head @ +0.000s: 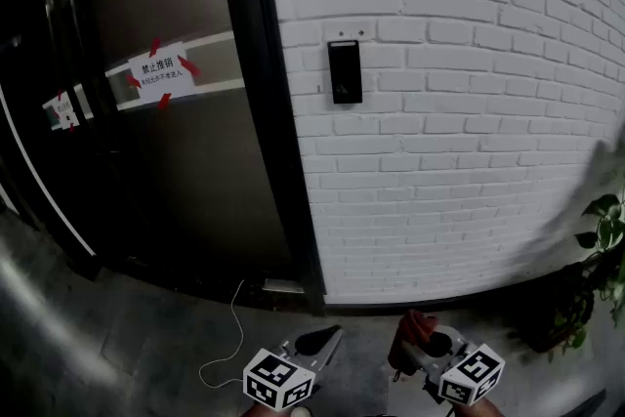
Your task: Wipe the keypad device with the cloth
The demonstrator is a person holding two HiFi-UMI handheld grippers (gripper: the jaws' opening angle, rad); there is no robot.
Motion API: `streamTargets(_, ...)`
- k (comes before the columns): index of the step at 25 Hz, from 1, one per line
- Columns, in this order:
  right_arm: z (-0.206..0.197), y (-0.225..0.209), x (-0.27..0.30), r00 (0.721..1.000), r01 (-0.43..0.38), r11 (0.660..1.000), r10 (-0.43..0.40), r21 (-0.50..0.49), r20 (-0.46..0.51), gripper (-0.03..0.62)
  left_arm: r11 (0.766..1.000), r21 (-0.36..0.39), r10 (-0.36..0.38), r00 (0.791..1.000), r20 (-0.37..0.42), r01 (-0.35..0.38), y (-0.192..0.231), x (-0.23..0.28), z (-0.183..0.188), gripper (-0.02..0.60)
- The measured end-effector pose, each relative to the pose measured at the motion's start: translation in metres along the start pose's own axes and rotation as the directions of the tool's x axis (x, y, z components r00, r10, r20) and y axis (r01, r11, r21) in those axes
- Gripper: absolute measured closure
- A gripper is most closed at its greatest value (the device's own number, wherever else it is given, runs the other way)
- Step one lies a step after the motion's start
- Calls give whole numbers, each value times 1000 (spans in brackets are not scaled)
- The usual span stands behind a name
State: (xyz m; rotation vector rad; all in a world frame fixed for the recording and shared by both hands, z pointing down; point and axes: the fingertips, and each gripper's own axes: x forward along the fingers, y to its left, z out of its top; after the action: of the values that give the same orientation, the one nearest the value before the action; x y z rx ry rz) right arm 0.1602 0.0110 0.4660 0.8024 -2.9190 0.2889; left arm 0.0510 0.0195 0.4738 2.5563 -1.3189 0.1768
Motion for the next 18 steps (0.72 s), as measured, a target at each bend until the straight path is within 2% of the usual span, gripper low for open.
streamTargets(7, -12, -17, -21, 999, -30, 999, 30, 12, -10, 540, 999, -12, 48, 999, -6, -48, -18, 12, -8, 565)
streamTargets(11, -23, -27, -20, 997, -60, 998, 61, 31, -37, 539, 997, -21, 77, 996, -43, -78, -21, 17, -20, 565)
streamTargets(18, -23, -46, 13, 997, -63, 997, 64, 33, -39, 540, 996, -11, 83, 996, -41, -84, 16, 33, -11, 565)
